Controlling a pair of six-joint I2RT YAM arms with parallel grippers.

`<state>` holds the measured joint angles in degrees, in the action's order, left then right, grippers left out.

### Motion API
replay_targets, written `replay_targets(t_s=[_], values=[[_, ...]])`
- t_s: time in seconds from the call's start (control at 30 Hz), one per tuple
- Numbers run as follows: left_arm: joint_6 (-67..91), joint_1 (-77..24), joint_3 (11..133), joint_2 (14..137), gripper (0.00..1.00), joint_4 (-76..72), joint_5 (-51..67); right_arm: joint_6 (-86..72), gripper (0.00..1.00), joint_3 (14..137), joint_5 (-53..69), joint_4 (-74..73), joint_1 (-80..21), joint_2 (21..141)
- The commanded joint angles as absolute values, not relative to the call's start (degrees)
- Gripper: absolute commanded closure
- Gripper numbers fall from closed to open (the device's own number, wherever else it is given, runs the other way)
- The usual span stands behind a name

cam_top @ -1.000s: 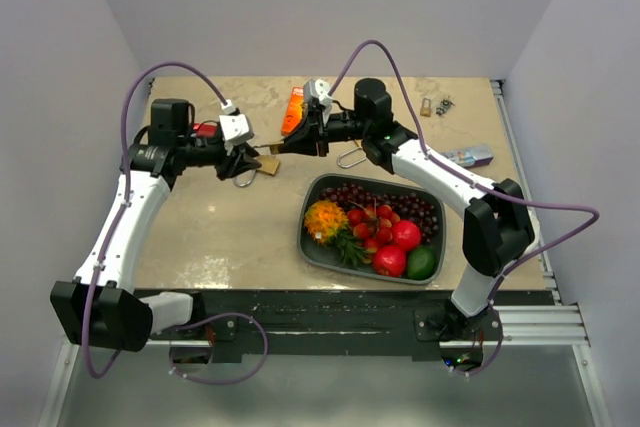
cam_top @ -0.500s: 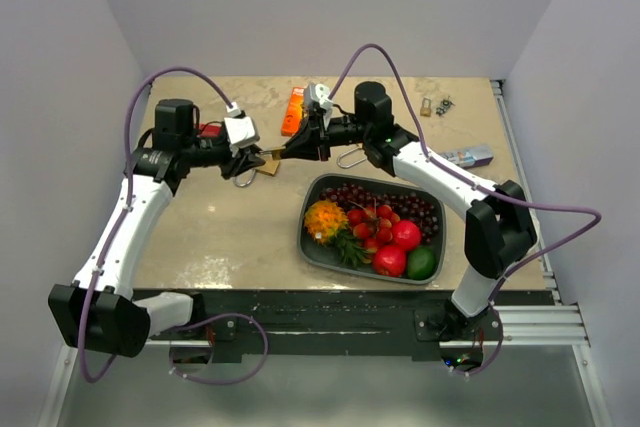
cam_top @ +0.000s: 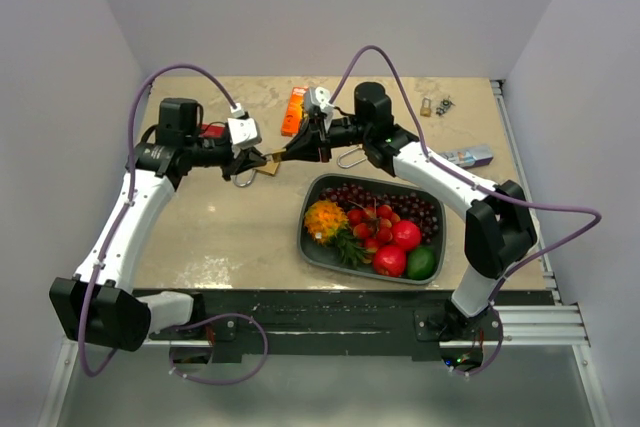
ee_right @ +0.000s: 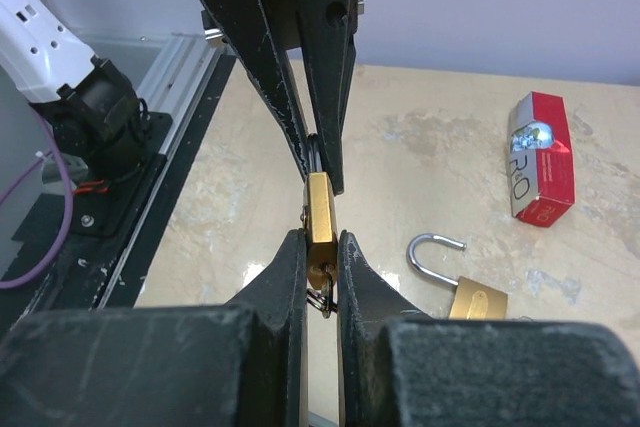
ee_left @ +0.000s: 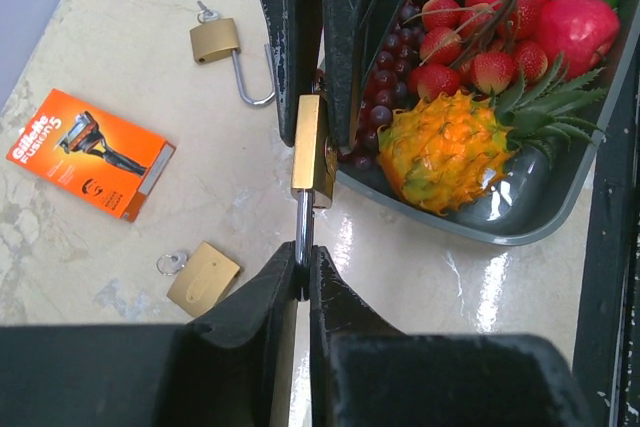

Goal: Lock with the key
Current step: Lock the lock.

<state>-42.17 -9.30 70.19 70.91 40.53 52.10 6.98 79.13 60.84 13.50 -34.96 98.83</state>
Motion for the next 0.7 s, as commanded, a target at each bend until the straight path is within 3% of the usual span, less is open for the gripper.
replay_targets(t_s=[0.0, 0.1, 0.33, 0.47, 0.67], values=[[-42.1, -9.67, 71.98, 70.93, 0.83, 42.1, 55.81, 10.37, 1.0, 79.72, 60.47, 14.51, -35.16, 95.71], [-42.89, -9.67, 71.46, 70.66, 0.81, 42.45, 55.11, 11.68, 1.0, 79.54, 60.47, 13.54, -35.24, 95.28], [-43.51, -9.67, 72.42, 71.63, 0.89, 42.36, 54.84, 12.22, 1.0, 79.45, 60.73, 13.01, -35.24, 95.1], [-44.47, -9.67, 72.16, 71.63, 0.81, 42.89, 54.14, 11.69, 1.0, 79.45, 60.73, 13.09, -35.24, 94.92], [-46.32, -9.67, 71.63, 71.46, 0.8, 44.65, 53.17, 11.6, 1.0, 79.28, 60.21, 12.92, -35.24, 94.83]])
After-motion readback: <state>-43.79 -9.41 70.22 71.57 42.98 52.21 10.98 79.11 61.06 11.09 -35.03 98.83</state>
